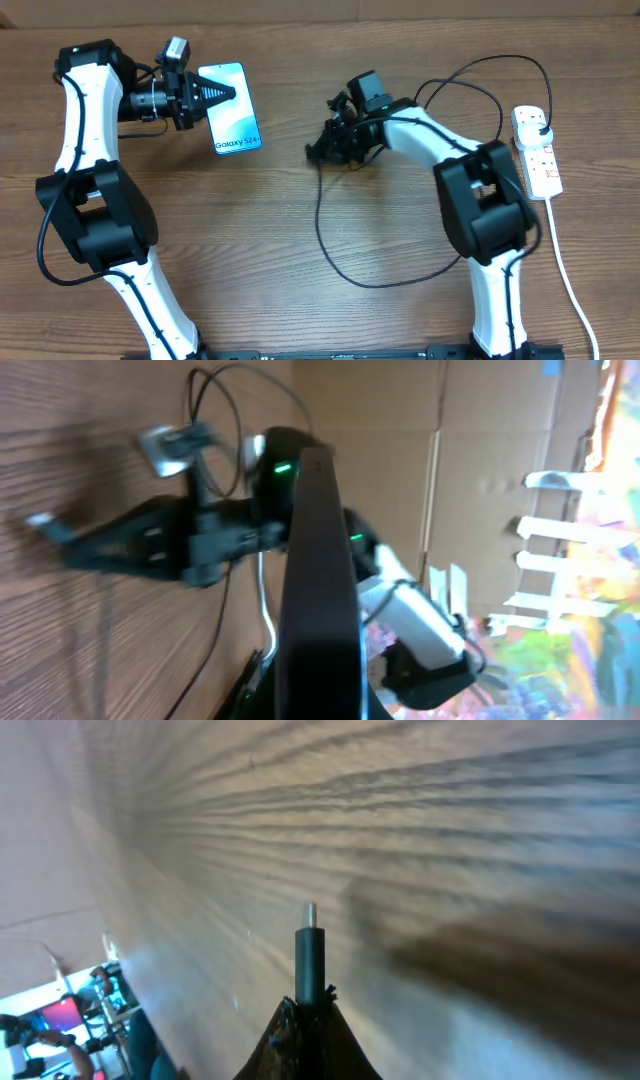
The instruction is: Plug charger to phone and switch on socket
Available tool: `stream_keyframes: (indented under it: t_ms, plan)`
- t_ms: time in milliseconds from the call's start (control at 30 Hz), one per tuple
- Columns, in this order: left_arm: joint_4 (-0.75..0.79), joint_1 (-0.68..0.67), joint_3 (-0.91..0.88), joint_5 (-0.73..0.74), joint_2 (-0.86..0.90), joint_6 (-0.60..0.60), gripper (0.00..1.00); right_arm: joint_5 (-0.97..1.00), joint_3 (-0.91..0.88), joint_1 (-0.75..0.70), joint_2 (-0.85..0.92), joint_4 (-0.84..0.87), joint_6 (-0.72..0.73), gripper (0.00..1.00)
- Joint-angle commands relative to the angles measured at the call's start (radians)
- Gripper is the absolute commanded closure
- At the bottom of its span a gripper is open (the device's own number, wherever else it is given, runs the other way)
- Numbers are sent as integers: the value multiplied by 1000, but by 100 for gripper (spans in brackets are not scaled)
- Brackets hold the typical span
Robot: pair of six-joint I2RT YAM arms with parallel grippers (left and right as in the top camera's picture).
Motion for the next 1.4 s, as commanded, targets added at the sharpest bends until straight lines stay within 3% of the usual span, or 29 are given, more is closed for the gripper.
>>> stream_keyframes:
  t_ms: [0, 167, 333, 433, 533, 633, 767, 867, 1000, 1133, 1367]
  plan:
    - [-5, -26, 17, -16, -5, 31, 96, -65, 24, -66, -241, -31, -55, 96]
    - [-6, -56, 17, -23, -5, 62, 96, -69, 23, -124, -509, -158, -102, 96]
    - [-5, -89, 17, -23, -5, 77, 96, -109, 13, -142, -652, -354, -187, 96]
    - [-4, -110, 17, -23, -5, 91, 96, -114, -82, -142, -745, -350, -177, 96]
    - [-2, -126, 17, -22, -5, 91, 96, -113, -246, -142, -850, -243, -99, 96]
    - [6, -153, 17, -16, -5, 90, 96, -111, -505, -129, -984, -13, 58, 96]
    - [23, -179, 17, 72, -5, 90, 96, -37, -651, -57, -1029, 190, 232, 96]
    - [42, -194, 17, 169, -5, 90, 96, 20, -673, 6, -1024, 286, 316, 96]
    - [76, -211, 17, 178, -5, 32, 96, 143, -673, 109, -1023, 399, 437, 96]
    - [122, -211, 17, 178, -5, -44, 96, 221, -673, 164, -1007, 409, 527, 96]
    - [412, -211, 17, 178, -5, -392, 96, 221, -673, 229, -924, 574, 593, 96]
